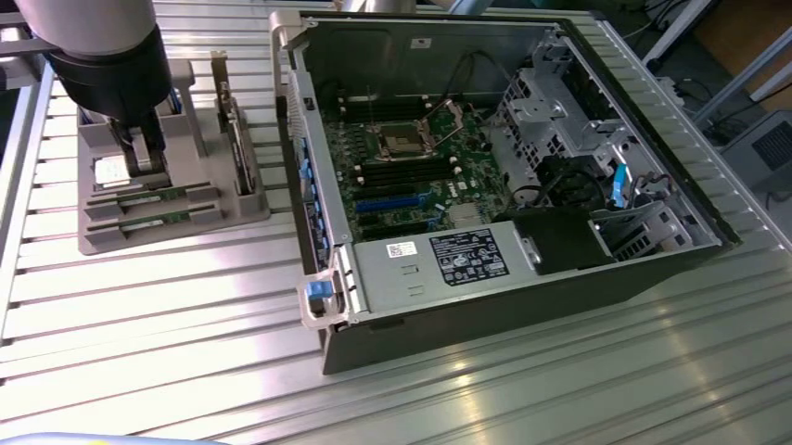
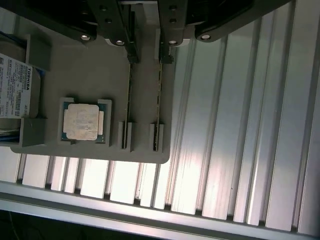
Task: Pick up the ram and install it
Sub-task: 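Pick up the ram and move it above insertion slot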
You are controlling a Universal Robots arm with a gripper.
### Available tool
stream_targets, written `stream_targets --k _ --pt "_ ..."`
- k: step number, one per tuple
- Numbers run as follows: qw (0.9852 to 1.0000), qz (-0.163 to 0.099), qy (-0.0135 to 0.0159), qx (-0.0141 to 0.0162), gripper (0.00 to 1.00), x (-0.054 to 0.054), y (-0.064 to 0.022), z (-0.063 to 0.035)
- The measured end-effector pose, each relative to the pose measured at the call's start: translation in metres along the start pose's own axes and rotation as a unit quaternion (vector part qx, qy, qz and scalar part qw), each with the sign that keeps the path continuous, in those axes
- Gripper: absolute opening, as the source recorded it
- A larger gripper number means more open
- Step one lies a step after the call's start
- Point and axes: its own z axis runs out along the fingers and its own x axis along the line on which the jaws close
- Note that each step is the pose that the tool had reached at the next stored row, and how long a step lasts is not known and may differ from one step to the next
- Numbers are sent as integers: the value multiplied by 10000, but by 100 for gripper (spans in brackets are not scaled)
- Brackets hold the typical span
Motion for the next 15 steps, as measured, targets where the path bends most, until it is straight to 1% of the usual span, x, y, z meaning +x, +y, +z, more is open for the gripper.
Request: stream_targets --k 1,3,15 --pt "9999 -136 7 -5 30 0 0 3" --pt "9996 -286 14 -12 30 0 1 4" --pt "9995 -329 16 -13 30 1 0 25"
